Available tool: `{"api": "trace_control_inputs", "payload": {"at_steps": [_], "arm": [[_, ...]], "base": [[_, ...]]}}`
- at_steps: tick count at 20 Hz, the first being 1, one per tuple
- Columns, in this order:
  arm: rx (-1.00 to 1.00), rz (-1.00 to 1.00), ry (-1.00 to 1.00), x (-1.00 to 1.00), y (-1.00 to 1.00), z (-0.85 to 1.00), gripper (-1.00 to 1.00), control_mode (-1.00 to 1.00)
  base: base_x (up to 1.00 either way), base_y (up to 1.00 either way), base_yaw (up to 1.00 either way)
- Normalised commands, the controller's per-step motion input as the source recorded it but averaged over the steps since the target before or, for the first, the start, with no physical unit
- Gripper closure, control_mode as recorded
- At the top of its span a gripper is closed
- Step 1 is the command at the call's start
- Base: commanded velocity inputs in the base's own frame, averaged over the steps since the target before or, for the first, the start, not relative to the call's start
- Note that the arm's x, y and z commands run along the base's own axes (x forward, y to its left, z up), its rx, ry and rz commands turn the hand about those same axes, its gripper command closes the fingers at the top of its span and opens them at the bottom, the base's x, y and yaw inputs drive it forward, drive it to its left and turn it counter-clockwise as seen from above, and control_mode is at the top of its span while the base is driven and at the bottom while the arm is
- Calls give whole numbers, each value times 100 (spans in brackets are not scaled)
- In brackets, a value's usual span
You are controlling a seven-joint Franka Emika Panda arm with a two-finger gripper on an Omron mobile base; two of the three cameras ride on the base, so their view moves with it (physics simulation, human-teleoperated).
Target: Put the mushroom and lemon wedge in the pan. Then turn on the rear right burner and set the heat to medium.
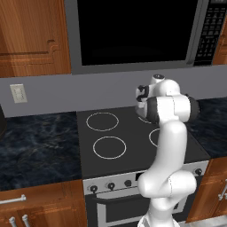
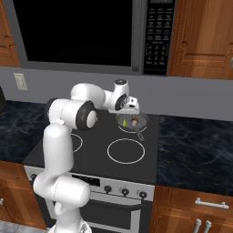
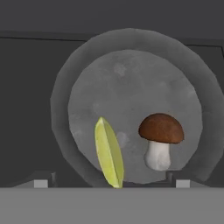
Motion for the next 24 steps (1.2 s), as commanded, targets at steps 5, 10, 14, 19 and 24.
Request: {"api": "trace_control_inputs", "payload": {"at_steps": [5, 10, 14, 19, 24], "arm": [[0, 0, 0, -50, 0, 13, -100, -100], [0, 0, 0, -63, 0, 0, -100, -100], [0, 0, 0, -65, 0, 2, -100, -100], [0, 0, -3, -62, -6, 13, -100, -100], [0, 0, -2, -63, -17, 13, -100, -100]], "base": [[0, 0, 0], [0, 0, 0], [0, 0, 0], [0, 0, 0], [0, 0, 0]]}}
